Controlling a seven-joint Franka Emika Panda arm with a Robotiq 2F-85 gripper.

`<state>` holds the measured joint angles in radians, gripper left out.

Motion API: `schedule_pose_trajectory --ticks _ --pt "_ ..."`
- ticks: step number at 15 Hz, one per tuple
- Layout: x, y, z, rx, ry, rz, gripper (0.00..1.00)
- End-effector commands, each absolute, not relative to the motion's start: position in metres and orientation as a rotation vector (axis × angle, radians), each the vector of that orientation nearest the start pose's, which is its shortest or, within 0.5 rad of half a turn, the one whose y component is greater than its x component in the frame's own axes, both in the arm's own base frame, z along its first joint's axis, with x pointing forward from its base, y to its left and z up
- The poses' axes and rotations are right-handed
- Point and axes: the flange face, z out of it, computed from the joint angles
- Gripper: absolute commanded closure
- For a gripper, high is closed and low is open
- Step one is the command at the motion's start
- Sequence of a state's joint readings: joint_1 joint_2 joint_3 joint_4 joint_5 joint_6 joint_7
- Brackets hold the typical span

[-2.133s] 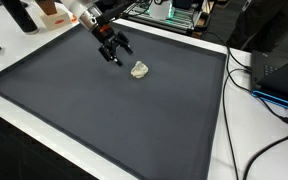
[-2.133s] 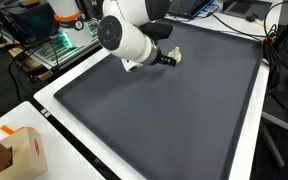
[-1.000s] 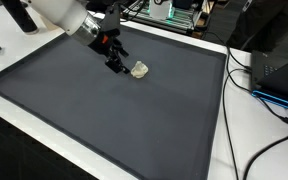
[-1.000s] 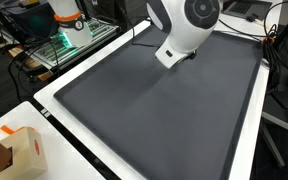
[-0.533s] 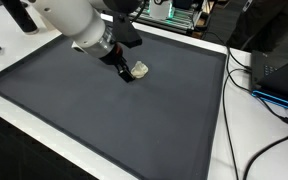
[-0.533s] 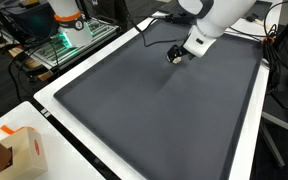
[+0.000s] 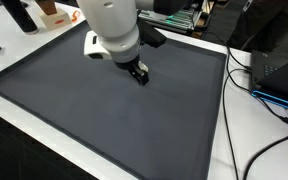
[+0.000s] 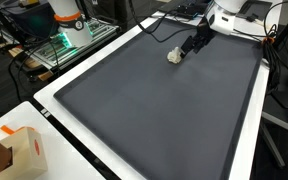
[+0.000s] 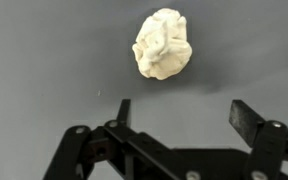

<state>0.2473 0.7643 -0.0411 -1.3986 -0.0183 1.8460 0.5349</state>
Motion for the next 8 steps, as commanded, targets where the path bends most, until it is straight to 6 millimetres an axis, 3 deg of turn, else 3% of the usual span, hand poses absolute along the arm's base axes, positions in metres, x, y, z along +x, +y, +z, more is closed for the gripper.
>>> schedule_pose_trajectory --ticks 1,8 --pt "0.675 0.169 0.233 -3.361 0.234 0.405 0.0" --pt "0.662 0.218 0.239 -3.53 -0.34 0.251 0.0"
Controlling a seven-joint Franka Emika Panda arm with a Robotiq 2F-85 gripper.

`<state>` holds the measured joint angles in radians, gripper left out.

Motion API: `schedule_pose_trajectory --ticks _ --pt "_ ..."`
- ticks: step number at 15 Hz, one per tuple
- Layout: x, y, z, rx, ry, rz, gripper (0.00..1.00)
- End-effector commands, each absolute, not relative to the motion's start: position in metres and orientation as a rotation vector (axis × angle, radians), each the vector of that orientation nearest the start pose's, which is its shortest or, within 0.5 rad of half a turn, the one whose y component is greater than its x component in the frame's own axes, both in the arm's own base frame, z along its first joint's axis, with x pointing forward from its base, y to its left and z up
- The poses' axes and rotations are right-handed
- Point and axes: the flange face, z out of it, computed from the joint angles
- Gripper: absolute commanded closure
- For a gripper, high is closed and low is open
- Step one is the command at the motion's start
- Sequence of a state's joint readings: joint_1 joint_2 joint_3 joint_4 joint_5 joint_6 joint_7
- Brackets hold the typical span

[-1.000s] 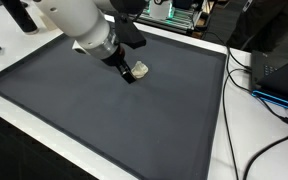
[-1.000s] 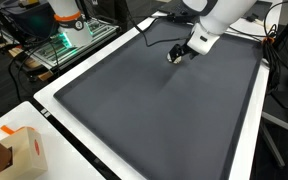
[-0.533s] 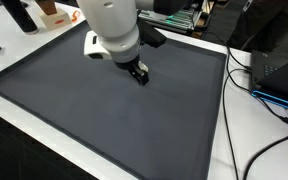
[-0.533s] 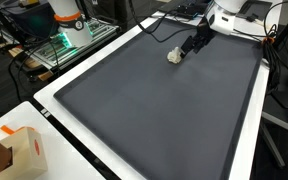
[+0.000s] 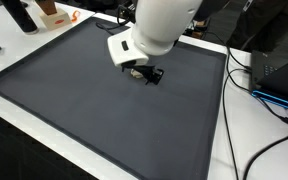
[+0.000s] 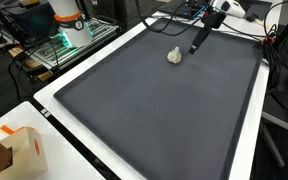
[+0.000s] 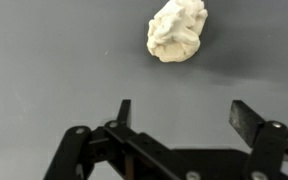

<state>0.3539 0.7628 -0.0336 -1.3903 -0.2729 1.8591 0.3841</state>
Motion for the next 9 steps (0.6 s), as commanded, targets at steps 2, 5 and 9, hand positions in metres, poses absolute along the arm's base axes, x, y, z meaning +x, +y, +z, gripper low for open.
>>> schedule_pose_trajectory --ticks 2,5,9 --pt "0.659 0.228 0.24 -3.547 -0.513 0.191 0.0" --pt "0.654 0.239 0.239 -3.54 -0.692 0.121 0.0" --pt "0.642 0.244 0.232 -3.513 -0.85 0.068 0.0"
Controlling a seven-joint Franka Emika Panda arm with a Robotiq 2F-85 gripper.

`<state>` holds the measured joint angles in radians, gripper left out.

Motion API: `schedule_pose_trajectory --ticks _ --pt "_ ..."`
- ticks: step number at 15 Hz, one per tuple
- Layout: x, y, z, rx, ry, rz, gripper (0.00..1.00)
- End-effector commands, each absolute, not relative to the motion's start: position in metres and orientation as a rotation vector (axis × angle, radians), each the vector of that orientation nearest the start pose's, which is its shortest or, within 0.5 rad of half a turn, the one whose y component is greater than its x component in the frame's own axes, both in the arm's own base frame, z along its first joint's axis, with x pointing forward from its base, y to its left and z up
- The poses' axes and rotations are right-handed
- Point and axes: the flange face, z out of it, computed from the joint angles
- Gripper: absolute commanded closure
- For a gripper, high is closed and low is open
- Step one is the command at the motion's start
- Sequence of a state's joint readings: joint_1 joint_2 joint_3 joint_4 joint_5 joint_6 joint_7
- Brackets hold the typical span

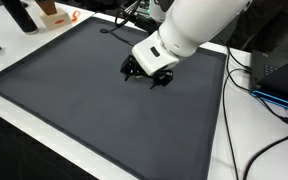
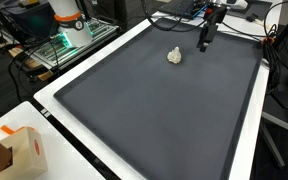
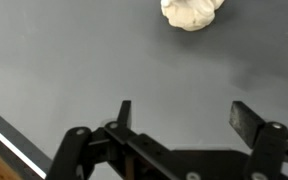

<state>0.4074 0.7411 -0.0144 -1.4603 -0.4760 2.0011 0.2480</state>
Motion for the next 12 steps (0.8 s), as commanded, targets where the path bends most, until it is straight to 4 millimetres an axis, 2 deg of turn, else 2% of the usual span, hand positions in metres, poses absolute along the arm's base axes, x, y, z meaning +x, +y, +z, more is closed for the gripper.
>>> schedule_pose_trajectory --ticks 1,7,12 --pt "0.638 0.245 0.231 -3.507 -0.879 0.056 0.0" --pt "0.614 0.246 0.226 -3.451 -1.081 0.023 0.0" --pt "0.591 0.246 0.227 -3.389 -1.211 0.067 0.0"
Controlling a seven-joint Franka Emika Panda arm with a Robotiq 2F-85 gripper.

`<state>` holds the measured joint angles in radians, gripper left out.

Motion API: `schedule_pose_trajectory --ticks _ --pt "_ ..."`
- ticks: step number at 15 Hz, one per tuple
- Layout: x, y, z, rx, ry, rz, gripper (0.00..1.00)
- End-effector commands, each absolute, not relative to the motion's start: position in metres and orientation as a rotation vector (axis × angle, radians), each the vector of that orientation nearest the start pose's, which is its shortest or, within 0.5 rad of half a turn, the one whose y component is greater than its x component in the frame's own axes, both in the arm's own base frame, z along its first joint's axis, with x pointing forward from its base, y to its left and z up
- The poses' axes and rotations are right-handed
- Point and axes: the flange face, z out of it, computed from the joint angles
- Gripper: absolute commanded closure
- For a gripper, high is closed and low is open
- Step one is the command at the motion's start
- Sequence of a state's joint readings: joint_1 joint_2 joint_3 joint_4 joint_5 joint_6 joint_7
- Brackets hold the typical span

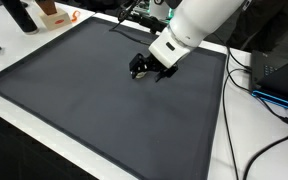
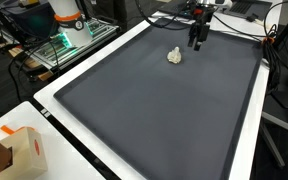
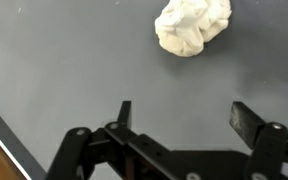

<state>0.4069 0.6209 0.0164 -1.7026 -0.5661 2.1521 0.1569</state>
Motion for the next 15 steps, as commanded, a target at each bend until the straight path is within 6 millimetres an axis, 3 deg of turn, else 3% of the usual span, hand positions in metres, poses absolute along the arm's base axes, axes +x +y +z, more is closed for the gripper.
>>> schedule_pose_trajectory --ticks 1,15 --pt "0.586 0.247 0.227 -3.379 -1.232 0.072 0.0" --pt "0.541 0.243 0.236 -3.197 -1.519 0.181 0.0"
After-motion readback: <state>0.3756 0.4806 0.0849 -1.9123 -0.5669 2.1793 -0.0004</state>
